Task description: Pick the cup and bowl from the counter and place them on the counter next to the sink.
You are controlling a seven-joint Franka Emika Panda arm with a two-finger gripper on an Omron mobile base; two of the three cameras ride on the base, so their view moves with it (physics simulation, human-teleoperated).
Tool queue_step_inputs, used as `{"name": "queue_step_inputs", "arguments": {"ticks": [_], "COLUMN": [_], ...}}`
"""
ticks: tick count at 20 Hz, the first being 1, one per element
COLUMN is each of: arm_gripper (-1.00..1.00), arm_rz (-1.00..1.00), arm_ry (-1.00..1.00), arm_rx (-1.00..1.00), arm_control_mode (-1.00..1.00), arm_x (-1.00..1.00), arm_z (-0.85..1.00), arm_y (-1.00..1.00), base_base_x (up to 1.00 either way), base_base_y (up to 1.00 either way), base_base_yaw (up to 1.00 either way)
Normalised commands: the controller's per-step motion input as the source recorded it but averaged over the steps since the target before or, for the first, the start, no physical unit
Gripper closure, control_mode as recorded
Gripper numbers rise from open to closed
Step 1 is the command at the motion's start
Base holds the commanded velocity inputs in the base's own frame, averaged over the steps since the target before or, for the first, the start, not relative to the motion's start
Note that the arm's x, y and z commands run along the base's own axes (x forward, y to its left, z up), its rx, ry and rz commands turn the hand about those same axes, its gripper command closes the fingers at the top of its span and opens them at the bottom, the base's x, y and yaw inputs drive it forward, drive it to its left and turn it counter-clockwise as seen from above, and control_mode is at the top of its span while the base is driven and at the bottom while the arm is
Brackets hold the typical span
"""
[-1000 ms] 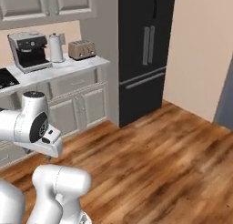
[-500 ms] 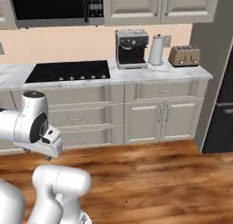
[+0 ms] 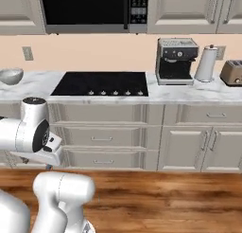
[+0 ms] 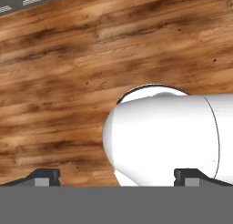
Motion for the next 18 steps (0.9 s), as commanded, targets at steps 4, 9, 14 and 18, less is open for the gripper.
{"name": "queue_step_inputs", "arguments": {"ticks": [4, 9, 14, 18], "arm_gripper": [-1.0, -1.0, -1.0, -1.0], "arm_rz": [0.0, 0.0, 0.0, 0.0], "arm_ry": [0.0, 0.0, 0.0, 0.0], "arm_rx": [0.0, 0.0, 0.0, 0.0], "arm_control_mode": [1.0, 1.0, 1.0, 1.0], "arm_x": [0.0, 0.0, 0.0, 0.0], "arm_z": [0.0, 0.0, 0.0, 0.0], "arm_y": [0.0, 0.0, 0.0, 0.0], "base_base_x": [0.95, 0.99, 0.87, 0.48], "base_base_y": [1.0, 1.0, 0.94, 0.72], "base_base_yaw": [-0.08, -0.03, 0.0, 0.0]}}
